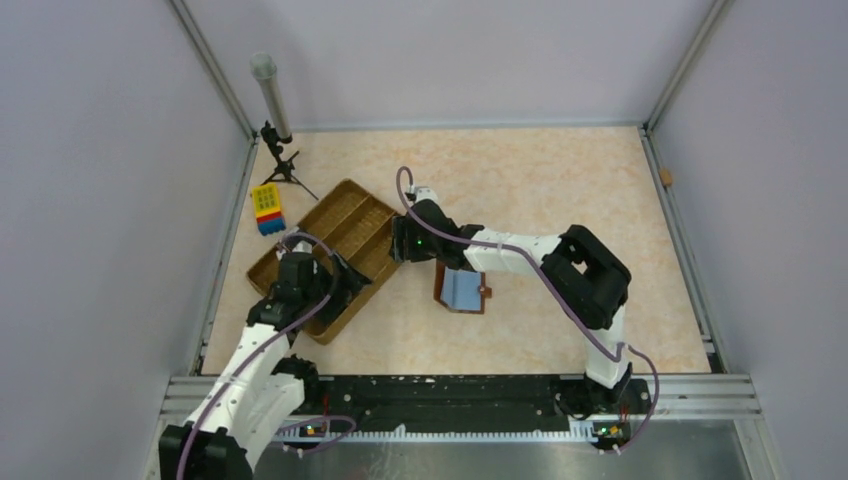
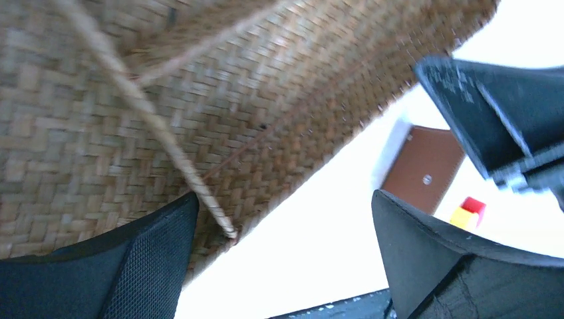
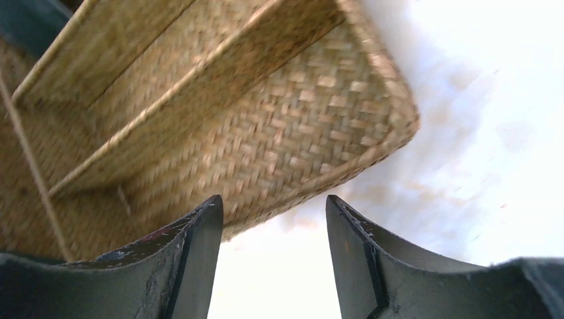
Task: Put the credit cards into the card holder
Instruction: Move the storage box to the center of the board.
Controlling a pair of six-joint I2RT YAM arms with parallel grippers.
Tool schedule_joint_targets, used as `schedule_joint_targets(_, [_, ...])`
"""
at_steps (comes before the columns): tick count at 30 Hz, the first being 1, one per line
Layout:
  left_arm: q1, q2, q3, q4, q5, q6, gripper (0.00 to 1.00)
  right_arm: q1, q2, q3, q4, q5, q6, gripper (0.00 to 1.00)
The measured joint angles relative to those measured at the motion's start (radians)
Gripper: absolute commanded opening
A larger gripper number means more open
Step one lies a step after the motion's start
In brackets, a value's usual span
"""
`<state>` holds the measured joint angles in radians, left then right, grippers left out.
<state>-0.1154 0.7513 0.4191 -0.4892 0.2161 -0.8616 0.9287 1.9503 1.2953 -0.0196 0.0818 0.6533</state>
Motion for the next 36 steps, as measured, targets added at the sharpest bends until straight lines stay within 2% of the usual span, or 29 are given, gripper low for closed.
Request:
schedule_joint_targets(5, [-0.141, 0.101, 0.004, 0.135, -0.002, -0.077, 0.99, -0.068, 0.054, 0.059, 0.005, 0.014, -0.071, 0.57])
schedule_joint_targets(12, [-0.262, 0.254, 0.050, 0.291, -0.031, -0.140, 0.99, -0.123, 0.114, 0.140, 0.013, -0.028, -0.158, 0.57])
schedule_joint_targets(20, [-0.384, 0.483, 0.217, 0.429, -0.058, -0.156, 0.99, -0.162, 0.159, 0.215, 0.014, -0.089, -0.214, 0.59])
schedule_joint_targets(24, [-0.389, 0.481, 0.318, 0.384, -0.100, -0.102, 0.99, -0.178, 0.158, 0.217, 0.011, -0.110, -0.246, 0.64])
schedule_joint_targets(30, [-0.344, 0.423, 0.505, 0.134, -0.161, 0.102, 0.99, -0.198, 0.134, 0.217, -0.038, -0.160, -0.298, 0.70])
schedule_joint_targets(33, [-0.261, 0.414, 0.601, -0.012, -0.157, 0.245, 0.99, -0.205, 0.093, 0.216, -0.064, -0.169, -0.317, 0.71])
schedule_joint_targets(36, [-0.107, 0.413, 0.645, -0.116, -0.131, 0.388, 0.99, -0.209, 0.012, 0.192, -0.074, -0.179, -0.330, 0.72])
